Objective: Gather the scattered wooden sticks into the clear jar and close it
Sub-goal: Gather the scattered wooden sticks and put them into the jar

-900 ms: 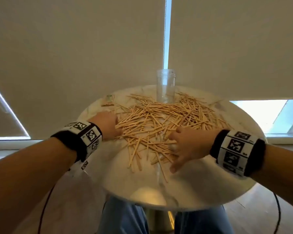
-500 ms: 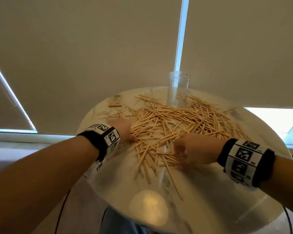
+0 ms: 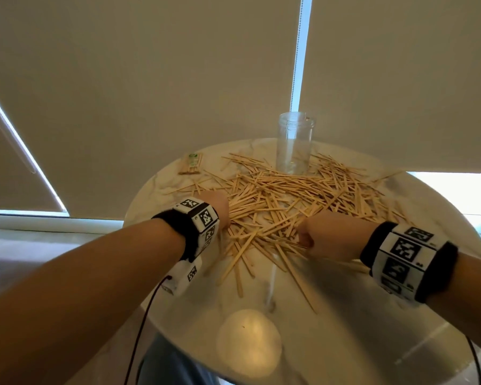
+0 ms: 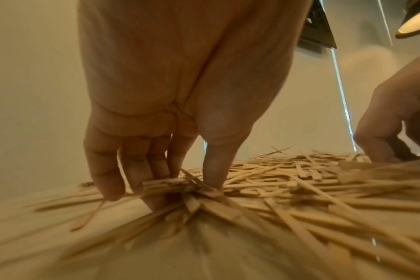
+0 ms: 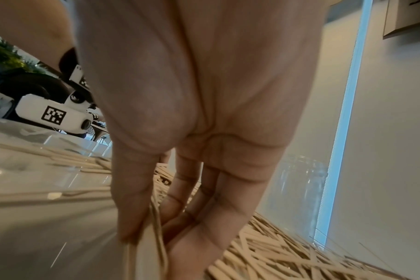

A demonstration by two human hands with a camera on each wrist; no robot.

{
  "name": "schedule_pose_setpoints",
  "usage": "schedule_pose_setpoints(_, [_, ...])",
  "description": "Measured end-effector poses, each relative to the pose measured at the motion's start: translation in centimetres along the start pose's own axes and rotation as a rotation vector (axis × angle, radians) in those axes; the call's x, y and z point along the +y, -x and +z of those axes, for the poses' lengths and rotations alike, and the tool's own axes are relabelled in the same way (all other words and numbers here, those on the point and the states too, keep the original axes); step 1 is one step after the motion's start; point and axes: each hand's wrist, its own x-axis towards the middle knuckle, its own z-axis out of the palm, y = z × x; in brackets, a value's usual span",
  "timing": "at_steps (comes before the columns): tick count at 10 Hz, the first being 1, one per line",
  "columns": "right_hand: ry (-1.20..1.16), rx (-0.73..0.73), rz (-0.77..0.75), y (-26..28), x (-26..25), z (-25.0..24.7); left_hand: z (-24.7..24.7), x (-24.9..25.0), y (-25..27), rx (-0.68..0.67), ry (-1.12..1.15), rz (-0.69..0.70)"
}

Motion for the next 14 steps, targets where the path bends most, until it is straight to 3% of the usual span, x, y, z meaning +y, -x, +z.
schedule_pose_setpoints(3, [-0.007,0.062,-0.009,0.3,0.8,0.0,-0.9,0.2,-0.6,-0.036,0.077,0.022])
schedule_pose_setpoints(5, [-0.201,0.152,0.044,0.8,3.3,-2.2,-2.2,-0.2,-0.3,-0.112,0.155,0.051])
schedule_pose_setpoints(7, [-0.396,0.289,0.098,1.2,4.6,-4.8,-4.0,-0.8,0.6,-0.078,0.304,0.086])
schedule_pose_setpoints(8, [-0.444,0.328,0.106,0.6,4.2,-5.1,-3.9,-0.7,0.8,-0.083,0.466,0.090])
schedule_pose_setpoints(10, [-0.554,0.389,0.124,-2.3,2.3,-5.3,-3.0,0.7,1.9,-0.105,1.025,-0.006])
schedule_pose_setpoints(12, [-0.773,0.367,0.136,-5.7,0.0,-6.0,-1.6,1.0,1.3,-0.104,1.365,-0.126])
schedule_pose_setpoints(14, [-0.896,0.301,0.147,-7.6,-1.5,-6.1,-1.9,1.4,1.2,-0.208,1.527,-0.092])
